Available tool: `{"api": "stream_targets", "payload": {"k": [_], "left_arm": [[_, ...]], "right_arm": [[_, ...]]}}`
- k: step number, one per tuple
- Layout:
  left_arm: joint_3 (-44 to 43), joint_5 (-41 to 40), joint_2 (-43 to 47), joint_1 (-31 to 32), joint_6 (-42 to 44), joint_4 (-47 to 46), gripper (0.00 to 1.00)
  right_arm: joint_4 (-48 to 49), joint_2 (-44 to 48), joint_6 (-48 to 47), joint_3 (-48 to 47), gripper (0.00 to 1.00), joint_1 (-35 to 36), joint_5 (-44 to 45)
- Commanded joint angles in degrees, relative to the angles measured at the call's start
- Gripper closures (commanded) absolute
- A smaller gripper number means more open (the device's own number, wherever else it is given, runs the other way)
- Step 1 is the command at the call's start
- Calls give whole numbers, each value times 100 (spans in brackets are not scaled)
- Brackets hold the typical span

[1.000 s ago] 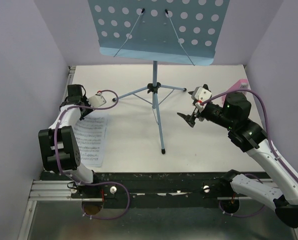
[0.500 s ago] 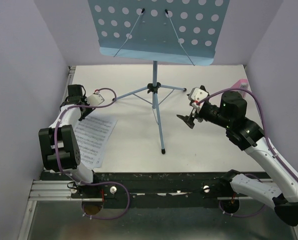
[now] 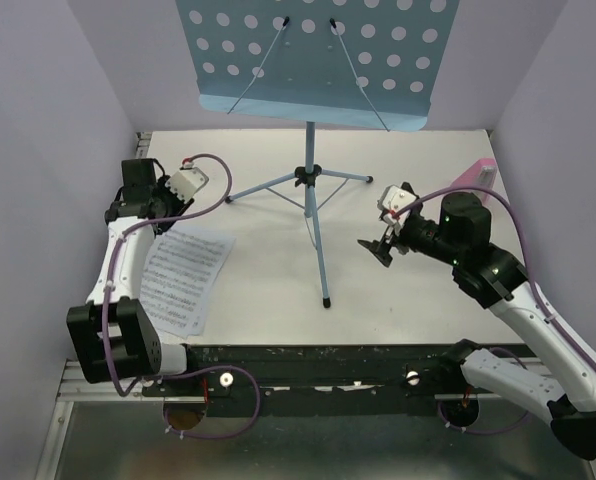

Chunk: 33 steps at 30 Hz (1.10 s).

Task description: Pack up the instrument practice props

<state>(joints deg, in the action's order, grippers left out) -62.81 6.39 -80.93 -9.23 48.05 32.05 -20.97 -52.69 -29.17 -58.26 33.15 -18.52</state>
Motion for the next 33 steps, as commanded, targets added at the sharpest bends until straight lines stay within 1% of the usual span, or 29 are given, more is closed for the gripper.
{"api": "stream_targets", "payload": {"k": [1,4,5,6,9,11,12,13,14,16,17,20,22,26,30,32,33], "left_arm": [[-110,1583,674,500,-498,626,51],[180,2180,946,870,-639,469,48],[277,2269,982,897,-683,321,46],[339,2366,973,1149,-683,223,46],[270,2656,702,1301,-744,-49,41],[-72,2858,325,1301,-858,-68,37],[-239,2972,97,1301,-920,-59,31],[-354,3069,-71,1301,-1016,-172,19],[-425,3104,-186,1301,-1148,-382,16],[-530,3166,-423,1310,-1376,-900,16],[-583,3149,-598,1301,-1534,-1346,16],[-776,3227,-985,1301,-1764,-2121,16],[-1083,3420,-1328,1310,-1817,-2466,17],[-1856,4027,-2057,1371,-1747,-2485,21],[-2664,4580,-2629,1494,-1458,-1950,23],[-2929,4713,-2823,1556,-1290,-1721,23],[-3009,4705,-2893,1591,-1377,-1737,23]], "right_arm": [[-241,153,-44,499,1,-71,68],[-223,92,-229,719,1,-89,-37],[-188,40,-247,780,0,-89,-98],[-171,-30,-282,807,0,-89,-203],[-109,-303,-317,843,0,-89,-476],[-30,-531,-353,816,0,-89,-590],[31,-645,-405,799,0,-98,-661],[101,-777,-414,781,0,-89,-713],[206,-874,-388,764,1,-89,-749],[452,-1102,-161,676,0,-89,-688],[549,-1304,145,528,0,-80,-522],[559,-1779,744,88,1,-98,-126],[655,-2069,1122,-106,0,-89,-72],[823,-2508,1474,-334,0,-89,-362],[928,-2922,1695,-624,1,-63,-529],[1033,-3107,1765,-783,0,-45,-530],[1077,-3203,1800,-853,0,-28,-529]]}}
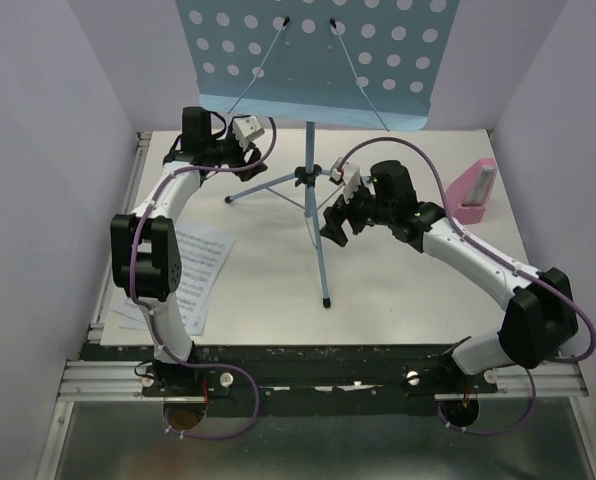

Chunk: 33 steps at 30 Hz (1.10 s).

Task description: Pack up the instrument practice props

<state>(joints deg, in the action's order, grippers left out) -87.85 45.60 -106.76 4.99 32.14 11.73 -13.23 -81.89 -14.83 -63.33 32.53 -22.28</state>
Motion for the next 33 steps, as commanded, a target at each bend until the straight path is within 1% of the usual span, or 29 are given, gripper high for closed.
{"api": "stream_targets", "payload": {"k": [1,3,4,8,14,17,19,22,24,27,29,33], "left_arm": [[-548,783,-389,203,5,199,23],[-627,905,-521,221,-347,67,21],[-654,1054,-573,239,-392,84,21],[-742,1310,-653,327,28,689,20],[-663,1530,-688,327,398,1349,20],[-558,1618,-636,327,617,1674,21],[-557,1653,-653,327,819,2060,22],[-505,1715,-653,344,881,2307,23],[-426,1732,-592,362,873,2238,24],[-434,1759,-609,397,899,2299,24],[-452,1768,-609,441,1092,2465,25],[-461,1768,-574,537,1461,2887,27]], "right_arm": [[339,-354,402,-408,0,42,-154],[392,-512,472,-540,0,60,-136],[392,-599,533,-601,1,60,-101],[418,-846,736,-759,0,69,-4],[488,-1162,815,-874,1,78,224],[471,-1286,719,-988,5,78,575],[445,-1338,535,-1032,10,69,751],[418,-1391,262,-1094,18,8,717],[401,-1391,95,-1085,22,-19,717],[331,-1348,-2,-1067,23,-115,804],[234,-1312,-64,-1041,26,-203,769],[190,-1216,-327,-936,33,-326,717]]}}
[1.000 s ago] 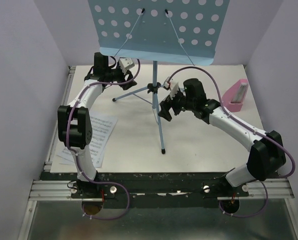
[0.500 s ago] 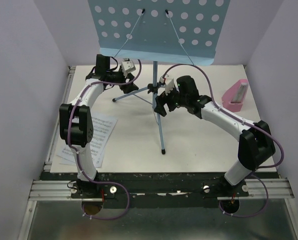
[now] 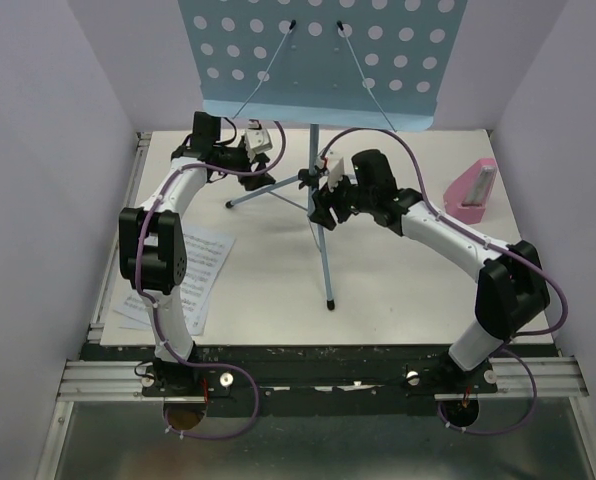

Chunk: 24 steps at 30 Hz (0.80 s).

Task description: Pack up the instrument practice props

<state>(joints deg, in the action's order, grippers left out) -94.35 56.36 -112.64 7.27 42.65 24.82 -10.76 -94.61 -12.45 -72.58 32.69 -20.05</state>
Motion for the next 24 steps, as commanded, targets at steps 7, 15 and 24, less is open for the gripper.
{"api": "stream_targets", "payload": {"k": [7,15,24], "left_arm": [[461,736,181,407,604,1816,28],[707,719,348,565,832,2114,29],[1146,613,638,697,727,1939,31]], "right_arm": [[-136,144,-1206,59,48,-386,230],[-137,-13,-1559,-2,55,-412,414],[154,-409,-294,-292,79,-430,1197]]}}
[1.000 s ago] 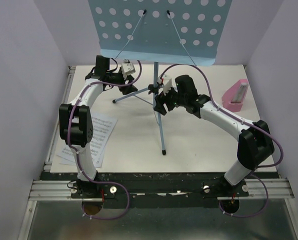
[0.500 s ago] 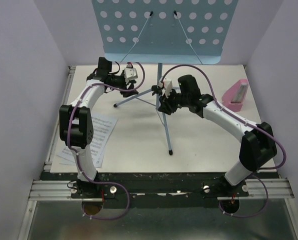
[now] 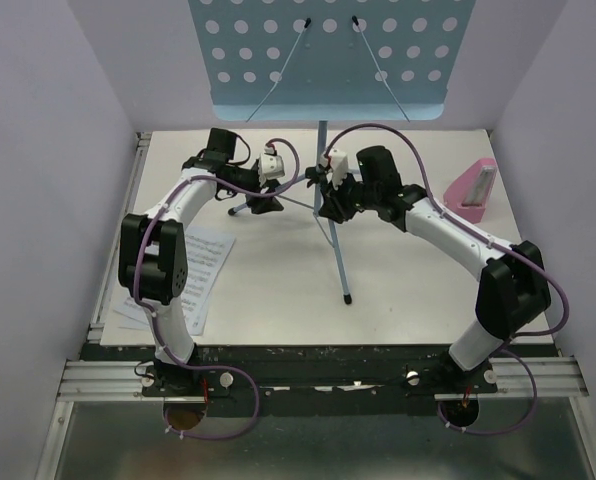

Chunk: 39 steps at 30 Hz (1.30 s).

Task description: Pack up the instrument practice props

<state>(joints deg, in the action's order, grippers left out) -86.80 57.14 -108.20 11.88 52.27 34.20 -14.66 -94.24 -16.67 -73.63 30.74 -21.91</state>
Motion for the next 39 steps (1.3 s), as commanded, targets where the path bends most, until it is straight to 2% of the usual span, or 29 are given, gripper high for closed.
{"api": "stream_targets", "payload": {"k": [1,3,6,8,9,10,12,16,27,35,39], "left_arm": [[445,535,212,236,-261,984,32],[541,535,264,236,-349,896,32],[761,535,457,236,-402,826,32],[963,508,659,227,-428,808,28],[1077,499,799,218,-437,782,24],[1217,482,949,201,-507,729,1],[1498,281,1265,183,-1049,362,1],[2008,332,1933,113,-1420,79,1],[2581,429,2708,95,-1746,105,1],[2160,218,2515,95,-1563,315,1],[2071,-158,2584,34,-966,903,1]], "right_arm": [[543,-455,85,-187,76,-235,1400],[464,-464,-38,-196,73,-235,1418],[367,-447,-494,-179,87,-235,1024],[323,-429,-766,-152,94,-235,786],[306,-403,-907,-135,96,-235,681],[297,-385,-1039,-117,98,-253,601],[209,-367,-1338,-117,100,-262,469],[24,-367,-1778,-143,100,-332,328],[-196,-877,-2279,-811,100,-894,56],[-450,-1263,-3597,-1179,100,-1254,-884],[-600,-1553,-3511,-1645,100,-1439,-1069]]}}
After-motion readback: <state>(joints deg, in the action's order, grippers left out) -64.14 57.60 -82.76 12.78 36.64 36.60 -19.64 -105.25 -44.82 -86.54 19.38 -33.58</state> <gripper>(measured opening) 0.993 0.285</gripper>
